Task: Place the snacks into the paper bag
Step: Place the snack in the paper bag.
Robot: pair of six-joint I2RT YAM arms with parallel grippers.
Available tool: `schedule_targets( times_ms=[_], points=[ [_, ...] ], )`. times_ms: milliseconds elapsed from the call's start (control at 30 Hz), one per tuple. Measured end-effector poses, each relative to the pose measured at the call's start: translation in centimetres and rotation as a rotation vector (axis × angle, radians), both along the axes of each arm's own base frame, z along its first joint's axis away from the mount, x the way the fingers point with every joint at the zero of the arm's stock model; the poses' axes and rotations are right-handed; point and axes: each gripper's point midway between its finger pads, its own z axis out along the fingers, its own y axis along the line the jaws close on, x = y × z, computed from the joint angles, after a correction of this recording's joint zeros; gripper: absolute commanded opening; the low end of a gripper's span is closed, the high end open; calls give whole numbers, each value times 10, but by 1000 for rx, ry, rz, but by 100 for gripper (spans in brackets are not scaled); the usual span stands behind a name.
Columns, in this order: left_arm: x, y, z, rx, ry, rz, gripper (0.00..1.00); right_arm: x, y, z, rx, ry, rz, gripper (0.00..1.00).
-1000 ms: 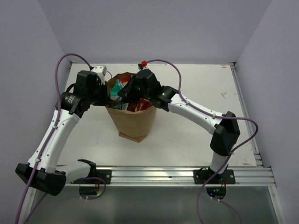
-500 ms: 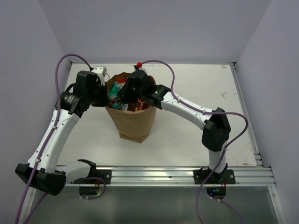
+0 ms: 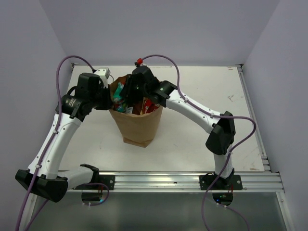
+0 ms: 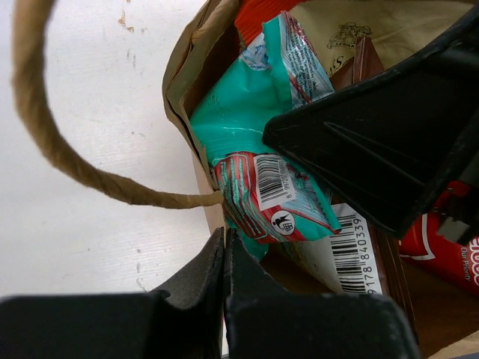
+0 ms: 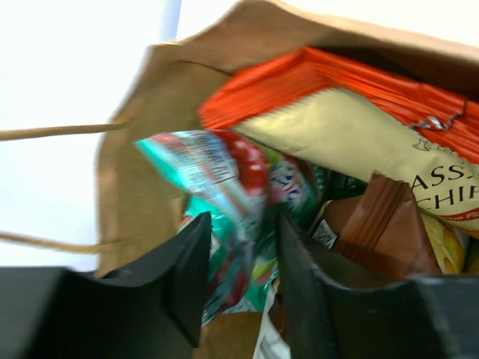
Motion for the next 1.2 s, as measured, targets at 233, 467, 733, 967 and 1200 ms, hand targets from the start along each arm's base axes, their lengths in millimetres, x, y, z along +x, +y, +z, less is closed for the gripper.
schedule_targets(
  times_ms=[233,467,733,967,1200],
  points=[
    [0,-2,1,-8,-2,-8,0,-2,-7,32,-33,-63,35,52],
    [0,-3,1,-13,-3,-12,0,-3,-9,43,-44,-85,48,39],
    [0,-2,1,-10,-2,-9,0,-5,-14,16,-92,-55,45,0],
    [-2,0,-1,-1,8,-2,0,-1,-30,-26,-137,-14,12,0],
    [-1,-1,-1,-5,5,-1,0,-1,-28,-21,-131,-25,26,19]
  ],
)
